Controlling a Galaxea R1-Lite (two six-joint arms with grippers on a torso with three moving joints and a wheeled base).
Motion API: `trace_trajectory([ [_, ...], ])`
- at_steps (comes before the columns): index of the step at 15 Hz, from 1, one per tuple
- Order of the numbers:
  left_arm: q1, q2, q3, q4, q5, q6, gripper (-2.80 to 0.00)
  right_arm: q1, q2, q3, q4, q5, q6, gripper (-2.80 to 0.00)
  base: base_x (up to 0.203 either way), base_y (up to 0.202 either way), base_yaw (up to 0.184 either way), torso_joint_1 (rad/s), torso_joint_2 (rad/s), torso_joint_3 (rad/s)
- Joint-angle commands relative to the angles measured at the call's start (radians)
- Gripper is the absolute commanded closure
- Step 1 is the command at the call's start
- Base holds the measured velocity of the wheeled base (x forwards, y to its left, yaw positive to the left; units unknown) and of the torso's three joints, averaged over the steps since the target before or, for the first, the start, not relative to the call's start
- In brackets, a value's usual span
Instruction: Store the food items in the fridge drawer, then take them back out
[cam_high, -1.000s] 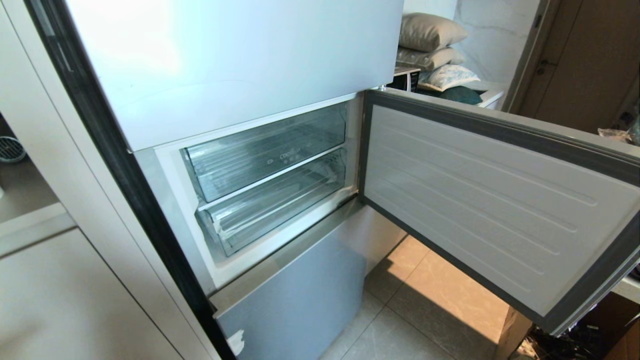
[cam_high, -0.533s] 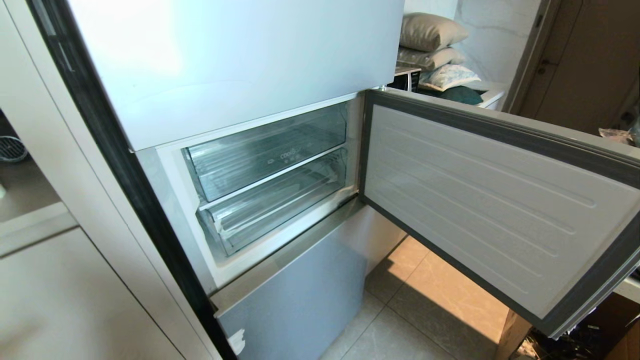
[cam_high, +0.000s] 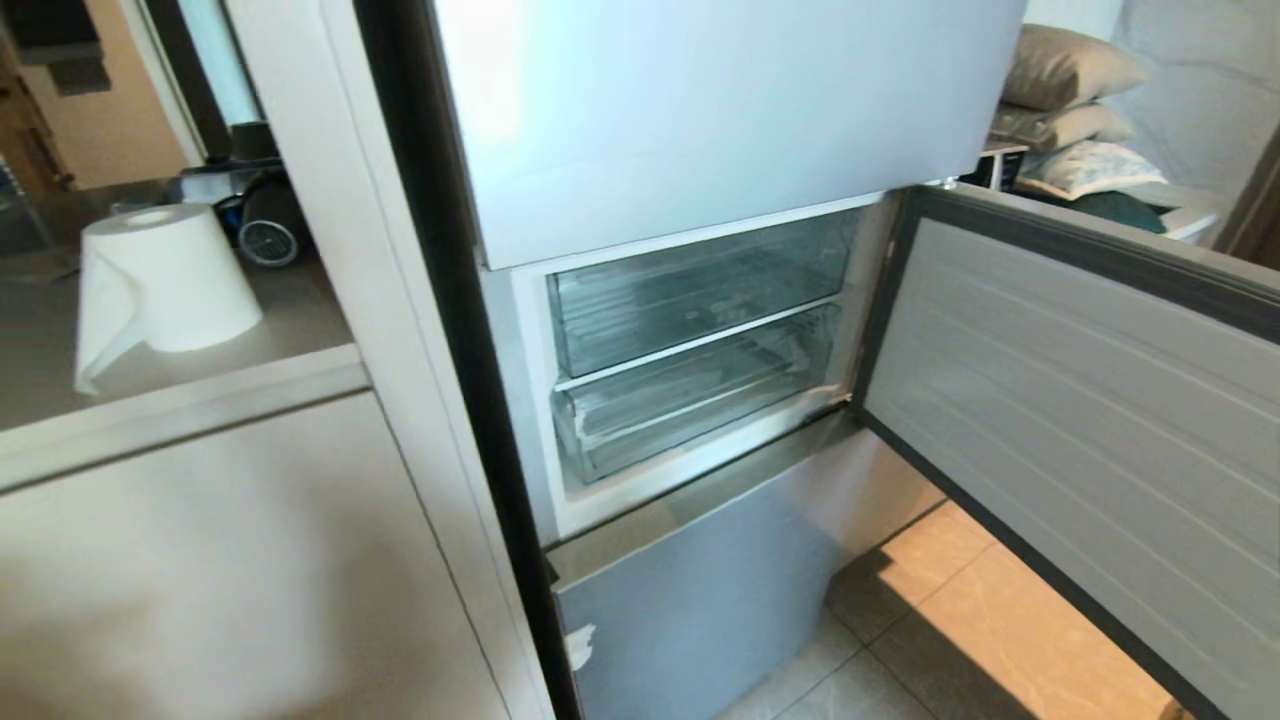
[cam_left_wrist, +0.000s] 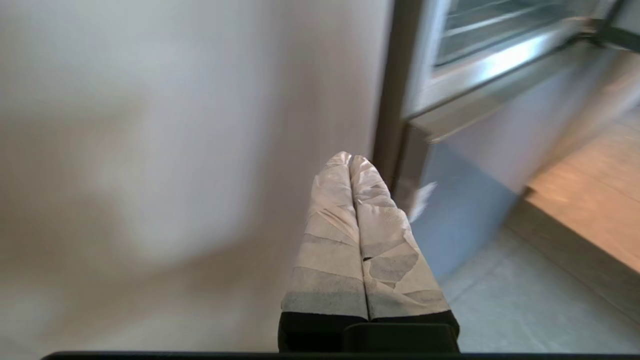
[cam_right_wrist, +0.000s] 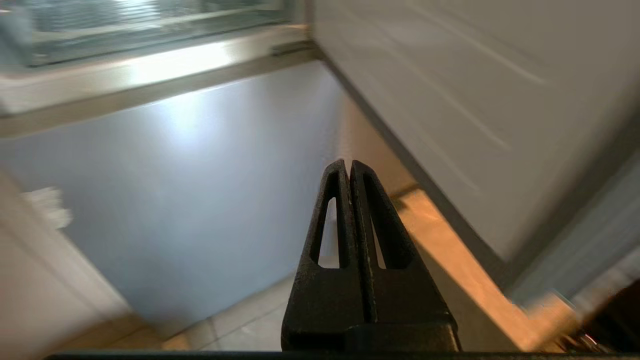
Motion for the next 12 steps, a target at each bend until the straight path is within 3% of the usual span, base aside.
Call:
trace_trajectory([
  [1, 0.000, 0.000, 0.000, 0.000, 0.000, 0.000, 0.00, 0.000, 0.000, 0.000, 0.000, 0.001, 0.000, 0.00, 0.002, -0.008, 0.171, -0.001, 0.01, -0.002],
  [12, 0.000, 0.000, 0.000, 0.000, 0.002, 0.000, 0.00, 0.000, 0.000, -0.001, 0.000, 0.000, 0.000, 0.00, 0.002, -0.008, 0.175, 0.002, 0.00, 0.003],
])
